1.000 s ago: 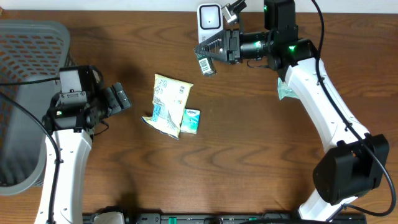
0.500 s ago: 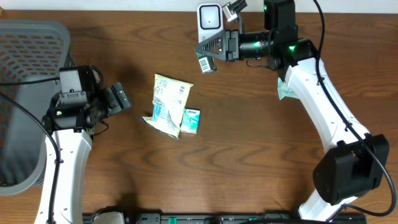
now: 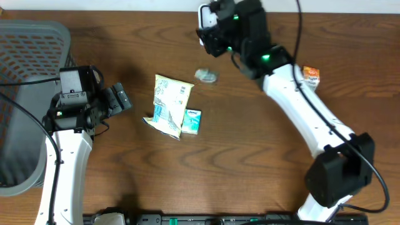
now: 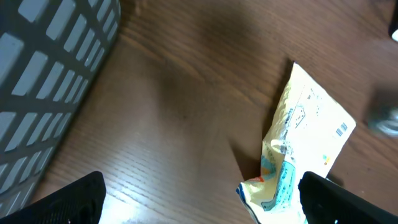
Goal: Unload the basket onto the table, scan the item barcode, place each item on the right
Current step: 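Hold the Zam-Buk box barcode up to the white scanner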
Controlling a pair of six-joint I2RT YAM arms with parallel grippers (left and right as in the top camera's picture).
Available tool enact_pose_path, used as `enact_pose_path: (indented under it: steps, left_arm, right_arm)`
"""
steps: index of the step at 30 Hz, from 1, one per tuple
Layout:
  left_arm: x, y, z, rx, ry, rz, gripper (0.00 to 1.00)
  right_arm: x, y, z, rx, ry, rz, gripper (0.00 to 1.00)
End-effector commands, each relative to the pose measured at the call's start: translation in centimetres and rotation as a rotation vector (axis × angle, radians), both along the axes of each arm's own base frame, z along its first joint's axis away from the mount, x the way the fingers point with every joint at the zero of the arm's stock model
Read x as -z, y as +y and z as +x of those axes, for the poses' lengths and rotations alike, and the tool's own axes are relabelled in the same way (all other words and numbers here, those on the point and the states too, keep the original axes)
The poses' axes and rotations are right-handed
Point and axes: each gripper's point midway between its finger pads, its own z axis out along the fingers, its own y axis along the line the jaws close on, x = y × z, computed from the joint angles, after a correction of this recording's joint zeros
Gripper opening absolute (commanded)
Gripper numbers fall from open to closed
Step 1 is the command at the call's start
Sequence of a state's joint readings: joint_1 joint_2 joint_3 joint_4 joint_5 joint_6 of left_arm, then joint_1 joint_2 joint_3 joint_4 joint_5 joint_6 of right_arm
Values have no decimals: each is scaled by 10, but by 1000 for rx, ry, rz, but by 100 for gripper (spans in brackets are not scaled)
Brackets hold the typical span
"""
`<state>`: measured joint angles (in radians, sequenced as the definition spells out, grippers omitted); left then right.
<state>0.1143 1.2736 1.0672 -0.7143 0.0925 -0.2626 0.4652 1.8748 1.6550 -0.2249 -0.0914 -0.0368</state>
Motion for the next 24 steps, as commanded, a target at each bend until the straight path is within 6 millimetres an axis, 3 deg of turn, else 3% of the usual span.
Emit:
enact_pose_path:
  steps: [1, 9, 19, 24]
  left_arm:
    - [1, 1, 0, -4, 4, -3, 98]
    - [1, 1, 0, -4, 4, -3, 98]
    - [1, 1, 0, -4, 4, -3, 98]
    - [1, 1, 0, -4, 4, -3, 98]
  right_arm:
    - [25, -20, 26, 121, -98, -246, 60]
    - [77, -18, 18, 152, 108, -172, 61]
    - [96, -18, 12, 162, 243, -58, 59]
    - [127, -14, 22, 195, 285, -24, 58]
